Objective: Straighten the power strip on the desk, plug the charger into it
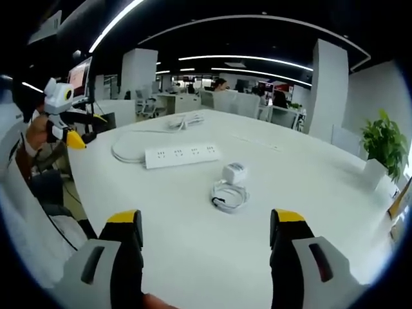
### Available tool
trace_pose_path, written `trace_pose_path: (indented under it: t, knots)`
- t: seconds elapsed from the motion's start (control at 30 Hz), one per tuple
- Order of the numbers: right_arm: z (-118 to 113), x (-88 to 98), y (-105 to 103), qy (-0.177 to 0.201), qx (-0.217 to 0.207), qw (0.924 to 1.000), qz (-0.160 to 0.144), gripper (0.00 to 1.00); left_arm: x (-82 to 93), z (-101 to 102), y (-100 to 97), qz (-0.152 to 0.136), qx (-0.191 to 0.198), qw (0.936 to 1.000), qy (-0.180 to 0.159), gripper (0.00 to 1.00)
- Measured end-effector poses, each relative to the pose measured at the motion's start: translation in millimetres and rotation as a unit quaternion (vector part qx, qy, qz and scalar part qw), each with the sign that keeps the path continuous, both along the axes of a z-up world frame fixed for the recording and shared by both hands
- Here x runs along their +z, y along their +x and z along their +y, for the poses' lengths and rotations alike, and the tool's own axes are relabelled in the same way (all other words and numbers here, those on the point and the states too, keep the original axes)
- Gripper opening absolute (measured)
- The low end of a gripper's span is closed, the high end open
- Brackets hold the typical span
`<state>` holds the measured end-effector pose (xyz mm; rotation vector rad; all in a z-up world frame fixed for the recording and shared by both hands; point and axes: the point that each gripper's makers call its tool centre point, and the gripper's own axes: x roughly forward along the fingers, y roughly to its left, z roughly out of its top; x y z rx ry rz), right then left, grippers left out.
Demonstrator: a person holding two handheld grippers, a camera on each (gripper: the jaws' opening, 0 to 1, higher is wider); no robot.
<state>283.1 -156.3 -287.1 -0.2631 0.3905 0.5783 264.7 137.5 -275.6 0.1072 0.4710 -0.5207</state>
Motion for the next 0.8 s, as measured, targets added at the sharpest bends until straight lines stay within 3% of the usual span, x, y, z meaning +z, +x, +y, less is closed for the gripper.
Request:
trace_pose_path:
  t: [0.43, 0.8]
  knots:
    - [1.9, 4.9, -1.7, -0.005, 0.010, 0.9999, -0.006, 0.79, 1.3, -4.4, 3.9, -0.005, -0.007, 1.0000, 0.004, 0.94]
    - [9.0, -0.3, 1.8, -0.004, 0.019, 0.9998, 0.002, 0.78, -4.4, -20.2, 30.1, -0.003, -0.023, 0.9996, 0.014, 0.92]
